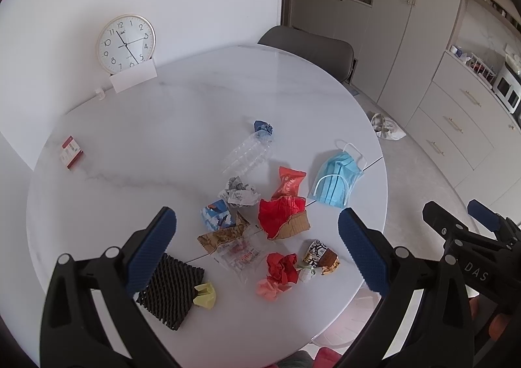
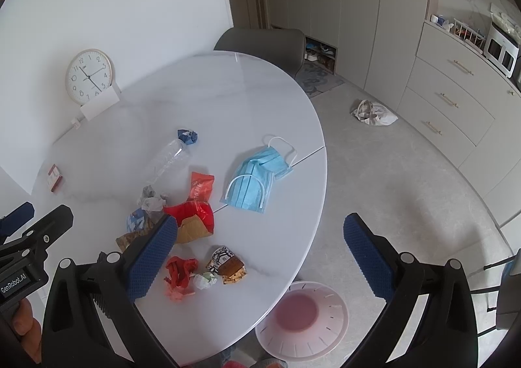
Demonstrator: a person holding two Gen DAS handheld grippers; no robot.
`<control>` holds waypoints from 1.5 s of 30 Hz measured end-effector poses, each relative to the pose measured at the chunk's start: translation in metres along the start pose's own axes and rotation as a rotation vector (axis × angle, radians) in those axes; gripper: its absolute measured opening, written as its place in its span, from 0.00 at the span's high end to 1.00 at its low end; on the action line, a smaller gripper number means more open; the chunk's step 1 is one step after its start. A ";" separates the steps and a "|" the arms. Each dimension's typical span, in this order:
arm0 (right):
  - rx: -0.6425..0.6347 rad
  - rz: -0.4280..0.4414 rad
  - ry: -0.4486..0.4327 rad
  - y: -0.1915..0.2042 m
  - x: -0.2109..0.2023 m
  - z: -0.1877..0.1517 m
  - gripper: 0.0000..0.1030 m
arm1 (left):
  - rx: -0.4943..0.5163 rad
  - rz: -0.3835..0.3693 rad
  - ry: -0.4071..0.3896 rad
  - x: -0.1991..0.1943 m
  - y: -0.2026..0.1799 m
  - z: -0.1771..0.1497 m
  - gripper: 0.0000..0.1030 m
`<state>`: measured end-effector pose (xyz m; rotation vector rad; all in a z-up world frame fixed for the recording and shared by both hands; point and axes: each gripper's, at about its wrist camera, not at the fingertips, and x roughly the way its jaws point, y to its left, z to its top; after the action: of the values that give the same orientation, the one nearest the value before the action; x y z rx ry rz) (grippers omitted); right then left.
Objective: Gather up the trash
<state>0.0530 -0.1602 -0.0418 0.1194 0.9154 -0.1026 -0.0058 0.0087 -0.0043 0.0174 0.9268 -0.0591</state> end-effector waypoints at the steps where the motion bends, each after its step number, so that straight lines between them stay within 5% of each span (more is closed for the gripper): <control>1: 0.000 0.001 0.001 0.000 0.000 0.000 0.02 | 0.000 -0.001 0.000 0.000 0.000 0.000 0.08; 45: -0.001 -0.002 0.010 0.002 -0.001 -0.004 0.02 | 0.007 -0.007 0.005 -0.001 -0.001 -0.005 0.08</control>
<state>0.0497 -0.1575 -0.0435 0.1176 0.9253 -0.1036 -0.0103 0.0080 -0.0060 0.0211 0.9321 -0.0690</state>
